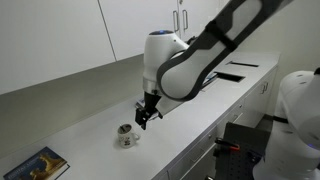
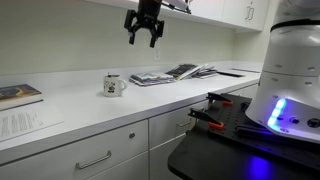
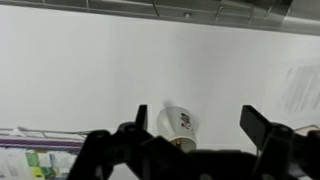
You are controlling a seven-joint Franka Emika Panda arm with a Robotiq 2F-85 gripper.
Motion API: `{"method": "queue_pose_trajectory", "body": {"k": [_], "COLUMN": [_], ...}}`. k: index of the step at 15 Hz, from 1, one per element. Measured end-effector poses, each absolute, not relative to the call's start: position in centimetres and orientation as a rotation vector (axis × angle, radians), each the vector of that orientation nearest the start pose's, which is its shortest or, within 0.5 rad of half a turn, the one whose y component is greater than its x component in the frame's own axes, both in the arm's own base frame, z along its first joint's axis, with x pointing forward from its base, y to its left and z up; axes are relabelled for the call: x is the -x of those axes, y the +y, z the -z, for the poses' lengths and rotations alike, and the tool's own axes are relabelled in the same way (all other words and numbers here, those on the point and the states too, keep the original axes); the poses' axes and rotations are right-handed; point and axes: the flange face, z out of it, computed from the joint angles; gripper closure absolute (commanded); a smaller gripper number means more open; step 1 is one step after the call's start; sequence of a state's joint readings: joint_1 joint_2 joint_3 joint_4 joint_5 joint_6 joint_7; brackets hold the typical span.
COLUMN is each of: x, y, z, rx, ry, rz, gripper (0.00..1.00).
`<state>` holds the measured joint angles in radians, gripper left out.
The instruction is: Remove the pen from the mug.
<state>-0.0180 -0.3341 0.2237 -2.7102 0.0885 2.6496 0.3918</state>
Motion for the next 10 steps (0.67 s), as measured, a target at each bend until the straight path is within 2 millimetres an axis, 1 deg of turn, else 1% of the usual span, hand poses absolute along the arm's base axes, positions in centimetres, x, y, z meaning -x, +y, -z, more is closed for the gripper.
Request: {"method": "queue_pose_trajectory", "body": {"k": [3,6,7,8,10], "x": [-45.8,-50.7,-52.2,-53.6,-56.2], "y": [7.2,6.8,7.1,7.6,9.0], "z": [-32.6,-30.7,-30.1,-29.4,-27.8], "rx": [3.075,3.113,3.119,3.122,3.124], "ry": [0.491,0.522,0.527,0.53,0.534], "rz": [0.403,0.423,0.433,0.441,0.446], "gripper": [0.0,0.0,0.05,0.26,0.31]}}
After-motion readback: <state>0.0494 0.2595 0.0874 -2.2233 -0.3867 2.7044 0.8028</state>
